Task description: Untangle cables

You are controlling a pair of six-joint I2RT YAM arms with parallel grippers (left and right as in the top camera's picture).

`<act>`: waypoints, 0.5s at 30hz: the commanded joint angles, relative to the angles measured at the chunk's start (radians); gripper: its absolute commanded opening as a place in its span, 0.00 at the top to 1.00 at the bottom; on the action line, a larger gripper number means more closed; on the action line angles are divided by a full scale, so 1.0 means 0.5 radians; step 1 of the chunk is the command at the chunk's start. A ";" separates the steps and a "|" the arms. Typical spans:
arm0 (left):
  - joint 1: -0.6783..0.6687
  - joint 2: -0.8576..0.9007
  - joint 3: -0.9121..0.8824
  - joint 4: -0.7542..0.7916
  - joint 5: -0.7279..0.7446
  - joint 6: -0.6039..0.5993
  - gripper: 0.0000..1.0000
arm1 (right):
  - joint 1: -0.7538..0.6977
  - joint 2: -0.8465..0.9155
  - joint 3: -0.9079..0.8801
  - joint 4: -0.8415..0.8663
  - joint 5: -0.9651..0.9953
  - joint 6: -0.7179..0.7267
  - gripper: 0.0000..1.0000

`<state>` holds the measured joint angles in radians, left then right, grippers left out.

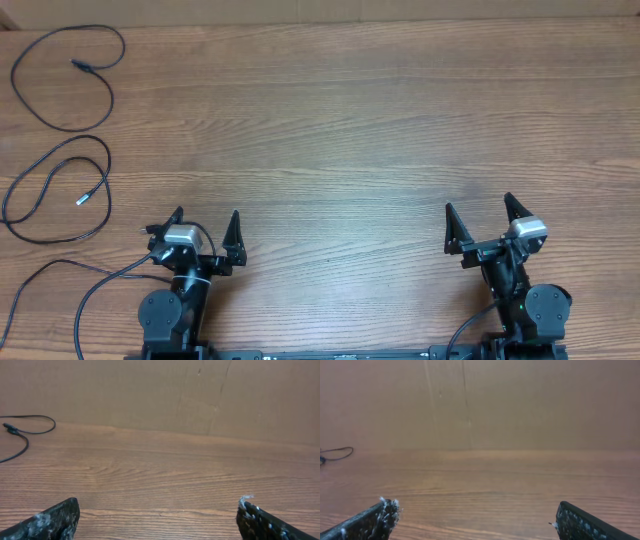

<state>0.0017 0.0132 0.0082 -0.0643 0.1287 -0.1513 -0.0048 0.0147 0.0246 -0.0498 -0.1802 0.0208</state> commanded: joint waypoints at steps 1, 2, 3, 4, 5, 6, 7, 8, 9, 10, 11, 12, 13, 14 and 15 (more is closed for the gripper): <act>0.008 -0.018 -0.007 -0.008 -0.012 -0.013 0.01 | 0.010 -0.025 -0.034 -0.034 -0.016 -0.053 0.00; 0.008 -0.018 -0.007 -0.008 -0.013 -0.013 0.01 | 0.015 -0.025 -0.034 -0.031 -0.017 -0.061 0.00; 0.008 -0.018 -0.008 -0.008 -0.012 -0.013 0.00 | 0.022 -0.025 -0.034 -0.031 -0.016 -0.076 0.00; 0.008 -0.018 -0.008 -0.007 -0.012 -0.013 0.00 | 0.032 -0.025 -0.034 -0.031 -0.017 -0.099 0.00; 0.008 -0.018 -0.008 -0.007 -0.012 -0.013 0.01 | 0.042 -0.025 -0.034 -0.031 -0.016 -0.109 0.00; 0.008 -0.018 -0.008 -0.007 -0.012 -0.013 0.01 | 0.059 -0.025 -0.034 -0.034 -0.015 -0.113 0.00; 0.008 -0.018 -0.008 -0.008 -0.012 -0.013 0.01 | 0.067 -0.025 -0.034 -0.037 -0.016 -0.112 0.00; 0.008 -0.018 -0.007 -0.008 -0.012 -0.013 0.01 | 0.070 -0.025 -0.034 -0.037 -0.016 -0.111 0.00; 0.008 -0.018 -0.007 -0.008 -0.012 -0.012 0.01 | 0.072 -0.025 -0.034 -0.037 -0.016 -0.111 0.00; 0.008 -0.018 -0.008 -0.008 -0.012 -0.013 0.00 | 0.071 -0.025 -0.034 -0.037 -0.015 -0.111 0.00; 0.008 -0.018 -0.007 -0.007 -0.012 -0.013 0.00 | 0.070 -0.025 -0.034 -0.037 -0.011 -0.111 0.00; 0.008 -0.018 -0.008 -0.008 -0.012 -0.013 0.00 | 0.062 -0.025 -0.034 -0.037 -0.007 -0.111 0.00; 0.008 -0.018 -0.007 -0.008 -0.012 -0.013 0.00 | 0.047 -0.025 -0.034 -0.037 -0.008 -0.110 0.00; 0.008 -0.018 -0.008 -0.007 -0.012 -0.013 0.01 | 0.027 -0.025 -0.034 -0.037 -0.009 -0.095 0.00; 0.008 -0.018 -0.007 -0.007 -0.012 -0.013 0.00 | 0.013 -0.025 -0.034 -0.037 -0.010 -0.085 0.00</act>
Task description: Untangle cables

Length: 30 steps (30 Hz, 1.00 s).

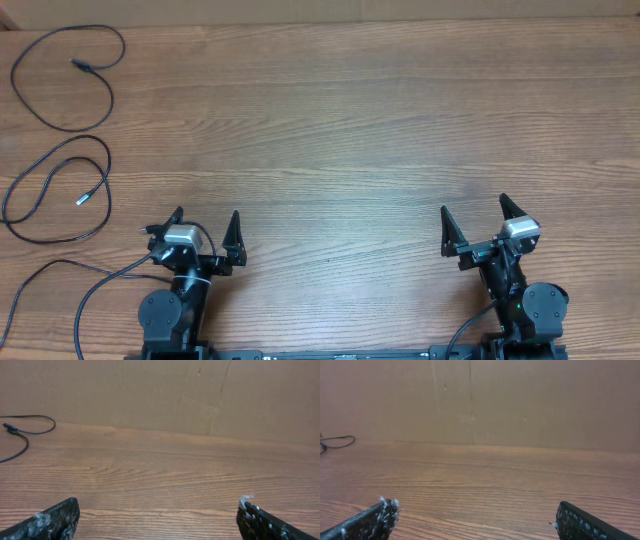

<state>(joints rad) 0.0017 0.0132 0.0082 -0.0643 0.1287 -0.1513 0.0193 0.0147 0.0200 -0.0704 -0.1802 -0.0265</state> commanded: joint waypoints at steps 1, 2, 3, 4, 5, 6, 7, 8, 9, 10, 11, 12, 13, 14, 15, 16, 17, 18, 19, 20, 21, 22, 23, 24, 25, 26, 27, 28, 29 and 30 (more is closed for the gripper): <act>0.008 -0.018 -0.008 -0.007 -0.012 -0.013 0.00 | -0.046 -0.025 -0.025 0.005 -0.009 0.034 0.00; 0.008 -0.018 -0.007 -0.007 -0.012 -0.013 0.01 | -0.053 -0.025 -0.025 0.005 -0.010 0.056 0.00; 0.008 -0.018 -0.008 -0.007 -0.012 -0.013 0.00 | -0.054 -0.025 -0.025 0.005 -0.009 0.059 0.00; 0.008 -0.018 -0.008 -0.008 -0.012 -0.013 0.00 | -0.054 -0.025 -0.025 0.005 -0.009 0.059 0.00; 0.008 -0.018 -0.007 -0.008 -0.012 -0.013 0.00 | -0.054 -0.025 -0.025 0.006 -0.009 0.058 0.00; 0.008 -0.018 -0.008 -0.007 -0.012 -0.013 0.00 | -0.054 -0.025 -0.025 0.006 -0.009 0.058 0.00; 0.008 -0.018 -0.008 -0.008 -0.012 -0.013 0.01 | -0.054 -0.025 -0.025 0.007 -0.009 0.059 0.00; 0.008 -0.018 -0.008 -0.007 -0.012 -0.013 0.00 | -0.054 -0.025 -0.025 0.007 -0.009 0.059 0.00; 0.008 -0.018 -0.008 -0.007 -0.012 -0.012 0.00 | -0.054 -0.025 -0.025 0.007 -0.009 0.058 0.00; 0.008 -0.018 -0.008 -0.007 -0.013 -0.013 0.00 | -0.054 -0.025 -0.025 0.007 -0.009 0.058 0.00; 0.008 -0.018 -0.008 -0.007 -0.012 -0.013 0.01 | -0.054 -0.025 -0.025 0.007 -0.009 0.058 0.00; 0.008 -0.018 -0.008 -0.007 -0.012 -0.012 0.00 | -0.054 -0.025 -0.025 0.007 -0.009 0.059 0.00; 0.008 -0.018 -0.008 -0.008 -0.012 -0.013 0.01 | -0.054 -0.025 -0.025 0.007 -0.009 0.059 0.00; 0.008 -0.018 -0.007 -0.008 -0.012 -0.013 0.01 | -0.054 -0.025 -0.025 0.007 -0.009 0.058 0.00; 0.008 -0.018 -0.007 -0.008 -0.012 -0.012 0.01 | -0.054 -0.025 -0.025 0.007 -0.009 0.058 0.00; 0.008 -0.018 -0.008 -0.007 -0.012 -0.013 0.01 | -0.054 -0.025 -0.025 0.007 -0.009 0.059 0.00; 0.008 -0.018 -0.008 -0.007 -0.012 -0.013 0.01 | -0.053 -0.025 -0.025 0.007 -0.009 0.058 0.00; 0.008 -0.018 -0.008 -0.007 -0.012 -0.013 0.00 | -0.053 -0.025 -0.024 0.007 -0.009 0.058 0.00; 0.008 -0.018 -0.008 -0.007 -0.012 -0.013 0.01 | -0.053 -0.025 -0.025 0.007 -0.009 0.059 0.00; 0.008 -0.018 -0.008 -0.007 -0.012 -0.012 0.01 | -0.053 -0.025 -0.024 0.008 -0.008 0.058 0.00; 0.008 -0.018 -0.008 -0.007 -0.012 -0.013 0.00 | -0.053 -0.025 -0.024 0.008 -0.009 0.059 0.00; 0.008 -0.018 -0.008 -0.007 -0.013 -0.013 0.01 | -0.054 -0.025 -0.024 0.008 -0.009 0.058 0.00; 0.008 -0.018 -0.008 -0.008 -0.012 -0.013 0.01 | -0.054 -0.025 -0.024 0.008 -0.009 0.058 0.00; 0.008 -0.018 -0.008 -0.007 -0.012 -0.013 0.00 | -0.054 -0.025 -0.024 0.008 -0.009 0.059 0.00; 0.008 -0.018 -0.008 -0.007 -0.012 -0.013 0.00 | -0.054 -0.025 -0.024 0.008 -0.009 0.058 0.00; 0.008 -0.018 -0.008 -0.008 -0.012 -0.013 0.00 | -0.054 -0.025 -0.024 0.008 -0.009 0.059 0.00; 0.008 -0.018 -0.007 -0.008 -0.012 -0.013 0.00 | -0.054 -0.024 -0.024 0.008 -0.009 0.058 0.00; 0.008 -0.018 -0.008 -0.008 -0.012 -0.013 0.00 | -0.054 -0.024 -0.024 0.008 -0.009 0.058 0.00; 0.008 -0.018 -0.007 -0.007 -0.012 -0.013 0.00 | -0.054 -0.024 -0.024 0.008 -0.009 0.059 0.00; 0.008 -0.018 -0.007 -0.007 -0.013 -0.013 0.00 | -0.054 -0.024 -0.024 0.008 -0.009 0.058 0.00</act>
